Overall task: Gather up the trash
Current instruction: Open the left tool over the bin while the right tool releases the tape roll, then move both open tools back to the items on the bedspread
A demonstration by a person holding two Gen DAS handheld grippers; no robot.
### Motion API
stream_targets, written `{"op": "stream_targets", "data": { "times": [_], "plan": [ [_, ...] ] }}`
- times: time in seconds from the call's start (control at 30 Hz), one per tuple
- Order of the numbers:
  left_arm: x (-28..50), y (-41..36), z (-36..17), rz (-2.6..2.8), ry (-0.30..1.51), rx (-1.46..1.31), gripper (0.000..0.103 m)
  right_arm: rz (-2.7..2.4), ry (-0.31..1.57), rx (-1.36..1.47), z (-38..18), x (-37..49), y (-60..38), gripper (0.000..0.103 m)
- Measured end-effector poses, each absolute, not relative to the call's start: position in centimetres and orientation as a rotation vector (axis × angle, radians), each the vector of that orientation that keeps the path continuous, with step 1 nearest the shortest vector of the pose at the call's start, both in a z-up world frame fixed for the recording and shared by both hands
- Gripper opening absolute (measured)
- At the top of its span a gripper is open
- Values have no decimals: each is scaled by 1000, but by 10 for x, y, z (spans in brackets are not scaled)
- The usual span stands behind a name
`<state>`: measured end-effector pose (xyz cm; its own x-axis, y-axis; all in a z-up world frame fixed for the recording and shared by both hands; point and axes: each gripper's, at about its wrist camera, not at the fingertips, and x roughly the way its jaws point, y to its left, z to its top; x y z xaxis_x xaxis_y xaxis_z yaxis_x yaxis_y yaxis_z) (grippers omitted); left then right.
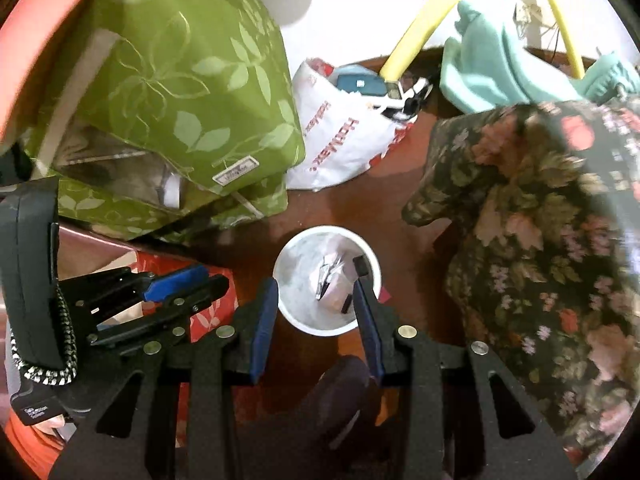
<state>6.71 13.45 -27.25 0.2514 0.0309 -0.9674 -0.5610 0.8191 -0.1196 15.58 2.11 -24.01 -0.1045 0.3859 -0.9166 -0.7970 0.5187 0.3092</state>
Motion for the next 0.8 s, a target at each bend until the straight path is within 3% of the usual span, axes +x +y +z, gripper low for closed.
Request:
{"op": "stream_targets", "data": {
  "times": [0.8],
  "plan": [
    [145,22,-137,175,1019,-304,17,810,998,-190,-90,196,-127,36]
  ]
}}
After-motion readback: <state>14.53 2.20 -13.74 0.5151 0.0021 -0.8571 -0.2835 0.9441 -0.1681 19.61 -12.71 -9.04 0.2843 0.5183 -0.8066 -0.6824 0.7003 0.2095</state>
